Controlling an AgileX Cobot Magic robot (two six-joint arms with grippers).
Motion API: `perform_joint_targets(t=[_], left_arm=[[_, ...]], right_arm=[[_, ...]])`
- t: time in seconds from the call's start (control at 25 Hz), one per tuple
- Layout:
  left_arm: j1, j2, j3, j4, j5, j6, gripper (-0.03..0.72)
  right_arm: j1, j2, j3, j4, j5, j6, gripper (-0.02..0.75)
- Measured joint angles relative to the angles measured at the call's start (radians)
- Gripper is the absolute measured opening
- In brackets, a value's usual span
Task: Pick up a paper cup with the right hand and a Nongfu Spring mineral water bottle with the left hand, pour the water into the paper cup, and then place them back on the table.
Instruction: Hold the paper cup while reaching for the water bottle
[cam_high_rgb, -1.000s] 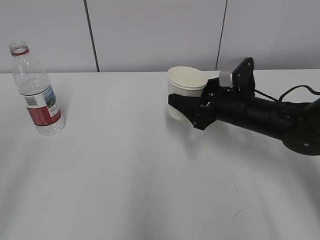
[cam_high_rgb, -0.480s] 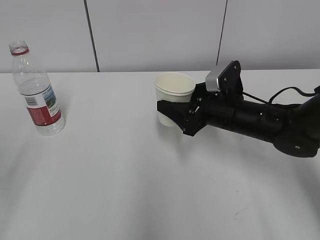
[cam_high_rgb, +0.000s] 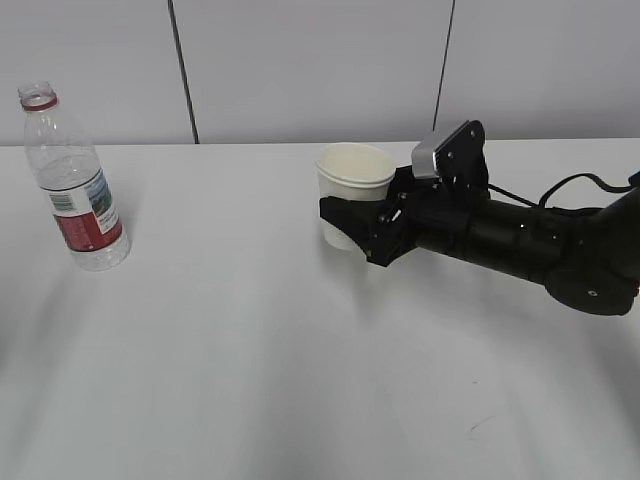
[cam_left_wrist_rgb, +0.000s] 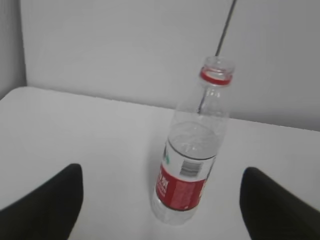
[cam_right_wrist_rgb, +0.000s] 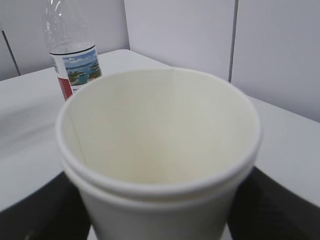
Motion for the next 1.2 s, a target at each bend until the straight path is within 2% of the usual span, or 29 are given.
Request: perform_joint_targets(t=[0.16, 0.48, 0.68, 0.92, 1.2], left_arm=[[0.000, 0.136, 0.000, 0.114, -0.182, -0.016, 0.572], [0.000, 0.512, -0.007, 0.136, -0.590, -0.019, 0.573], [-0.001, 0.684, -0.065, 0.202, -0.614, -0.033, 0.622], [-0.002, 0.734, -0.173, 0.213, -0.587, -0.043, 0.643], [-0.002, 0.768, -0.306, 0.236, -0.426, -0.043, 0.646]], right_arm=[[0.002, 0.000, 0.000, 0.000, 0.031, 0.000, 0.524], [0.002, -0.001, 0.000, 0.000, 0.039, 0.031, 0.524], [0.002, -0.001, 0.000, 0.000, 0.039, 0.038, 0.524], [0.002, -0.001, 0.000, 0.000, 0.039, 0.040, 0.524], [0.002, -0.001, 0.000, 0.000, 0.051, 0.041, 0.524]])
